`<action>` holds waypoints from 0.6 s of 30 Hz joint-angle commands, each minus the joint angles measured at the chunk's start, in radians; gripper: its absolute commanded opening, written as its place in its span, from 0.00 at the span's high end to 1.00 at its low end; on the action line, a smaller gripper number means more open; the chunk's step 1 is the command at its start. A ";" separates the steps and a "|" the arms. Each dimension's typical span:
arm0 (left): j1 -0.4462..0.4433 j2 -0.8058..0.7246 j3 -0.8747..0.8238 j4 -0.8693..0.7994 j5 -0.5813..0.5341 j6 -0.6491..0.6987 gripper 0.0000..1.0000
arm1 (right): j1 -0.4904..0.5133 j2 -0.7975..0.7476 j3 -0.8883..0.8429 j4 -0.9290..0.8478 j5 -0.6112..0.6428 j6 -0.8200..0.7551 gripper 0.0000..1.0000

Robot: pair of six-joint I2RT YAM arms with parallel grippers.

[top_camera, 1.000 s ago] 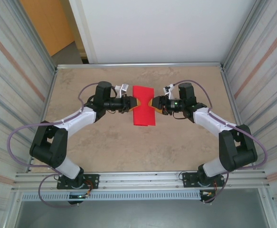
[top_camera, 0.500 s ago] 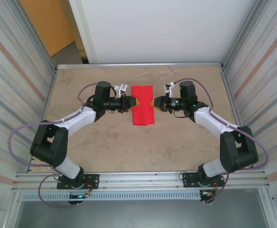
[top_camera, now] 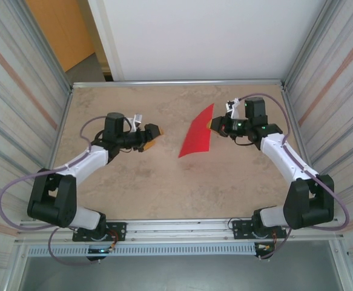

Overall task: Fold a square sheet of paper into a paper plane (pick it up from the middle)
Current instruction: First fold in half a square sheet of paper at the center of the table.

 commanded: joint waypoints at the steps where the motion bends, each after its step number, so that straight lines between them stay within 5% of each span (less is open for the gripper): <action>1: 0.021 -0.040 -0.027 -0.005 -0.015 0.032 0.13 | 0.009 -0.013 0.065 -0.152 0.030 -0.085 1.00; 6: 0.023 -0.047 -0.049 0.000 -0.015 0.036 0.11 | 0.119 0.060 0.108 -0.112 0.091 -0.040 1.00; 18: 0.005 -0.005 -0.090 -0.099 -0.071 0.057 0.15 | 0.291 0.363 0.018 0.389 0.029 0.253 1.00</action>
